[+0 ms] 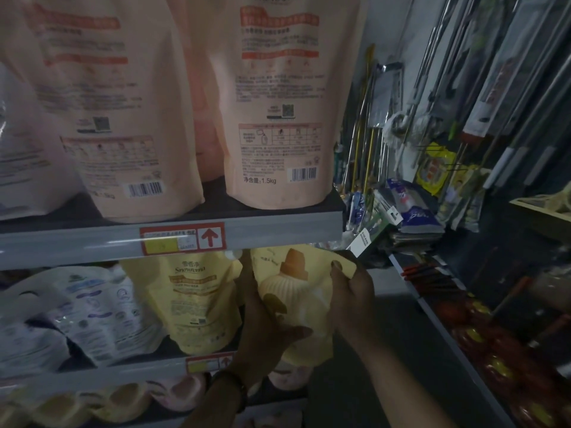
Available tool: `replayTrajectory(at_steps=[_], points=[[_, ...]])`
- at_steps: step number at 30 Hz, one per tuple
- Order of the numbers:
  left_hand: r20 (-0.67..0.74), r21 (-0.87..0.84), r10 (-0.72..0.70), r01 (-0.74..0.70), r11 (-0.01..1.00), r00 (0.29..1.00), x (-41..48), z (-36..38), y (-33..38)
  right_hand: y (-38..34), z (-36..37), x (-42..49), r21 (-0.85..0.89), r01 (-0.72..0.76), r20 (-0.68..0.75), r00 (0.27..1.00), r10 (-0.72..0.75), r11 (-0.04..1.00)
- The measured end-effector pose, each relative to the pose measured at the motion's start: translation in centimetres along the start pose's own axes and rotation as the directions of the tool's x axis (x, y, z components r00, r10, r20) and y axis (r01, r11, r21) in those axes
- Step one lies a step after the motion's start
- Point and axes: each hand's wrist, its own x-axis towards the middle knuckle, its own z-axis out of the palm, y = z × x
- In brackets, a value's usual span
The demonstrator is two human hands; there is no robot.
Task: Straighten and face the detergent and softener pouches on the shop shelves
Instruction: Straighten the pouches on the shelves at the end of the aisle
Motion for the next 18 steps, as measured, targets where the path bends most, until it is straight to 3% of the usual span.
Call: replayTrajectory(at_steps=[5, 12, 18], points=[[-0.095, 0.132, 0.004, 0.008, 0.991, 0.995, 1.5, -0.1, -0.9, 1.4, 0.7, 2.6, 0.091, -0.077, 0.036, 0.997, 0.074, 0.993], [-0.279, 0.03, -0.109, 0.123, 0.992, 0.954, 2.6, 0.9, -3.2, 3.6, 2.0, 5.7, 0.102, -0.112, 0.136, 0.986, 0.098, 0.988], [-0.345, 0.009, -0.136, 0.148, 0.989, 0.929, 3.0, 1.7, -4.0, 4.8, 2.6, 7.4, 0.021, -0.152, 0.213, 0.966, 0.144, 0.988]])
